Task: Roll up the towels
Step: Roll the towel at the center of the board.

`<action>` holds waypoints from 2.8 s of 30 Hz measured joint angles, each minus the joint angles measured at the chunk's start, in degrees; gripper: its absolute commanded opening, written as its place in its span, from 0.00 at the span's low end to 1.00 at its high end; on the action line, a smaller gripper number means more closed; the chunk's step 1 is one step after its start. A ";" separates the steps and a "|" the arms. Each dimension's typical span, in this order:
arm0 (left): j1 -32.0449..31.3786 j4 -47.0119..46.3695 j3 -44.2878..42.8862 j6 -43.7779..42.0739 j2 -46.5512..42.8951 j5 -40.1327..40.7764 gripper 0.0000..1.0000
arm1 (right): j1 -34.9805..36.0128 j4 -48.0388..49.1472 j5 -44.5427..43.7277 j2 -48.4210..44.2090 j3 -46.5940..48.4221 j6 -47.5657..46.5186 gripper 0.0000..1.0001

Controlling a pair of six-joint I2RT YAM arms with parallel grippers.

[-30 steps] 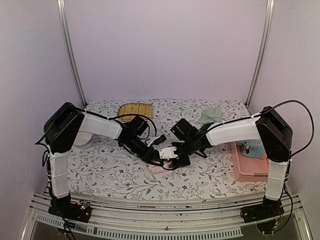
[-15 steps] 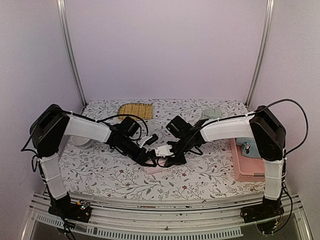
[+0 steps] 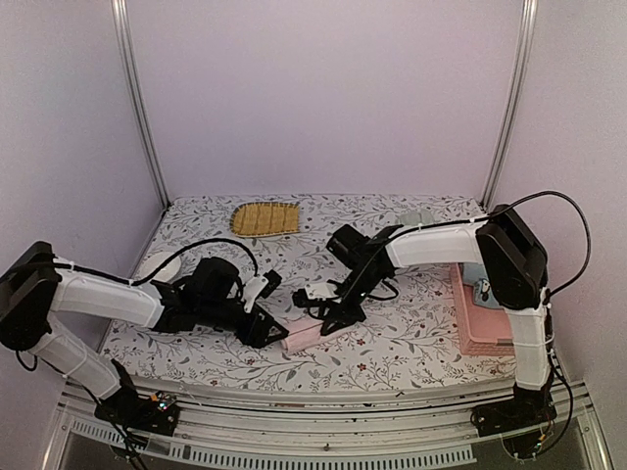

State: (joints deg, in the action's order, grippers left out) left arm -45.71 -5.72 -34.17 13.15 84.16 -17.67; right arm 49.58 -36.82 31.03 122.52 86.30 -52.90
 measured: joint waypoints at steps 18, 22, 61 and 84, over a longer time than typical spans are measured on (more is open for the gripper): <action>-12.22 -7.69 -0.02 -14.32 -0.63 16.90 0.65 | -4.39 -21.42 19.26 9.90 10.54 1.27 0.20; -12.76 -6.82 -3.39 -16.20 5.05 16.52 0.65 | -4.39 -24.41 19.85 10.86 11.69 1.75 0.20; -14.88 -9.77 -4.15 -11.74 10.88 8.11 0.65 | -4.92 -28.22 17.00 8.57 8.90 7.37 0.14; -25.83 -0.35 -11.04 -24.79 10.16 20.94 0.64 | -9.22 -43.82 31.91 20.02 15.43 6.49 0.12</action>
State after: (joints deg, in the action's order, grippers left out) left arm -71.55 -6.07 -45.21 -11.64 94.32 3.27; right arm 40.36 -80.64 62.94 142.54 101.73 -46.41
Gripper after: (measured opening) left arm 0.632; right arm 0.237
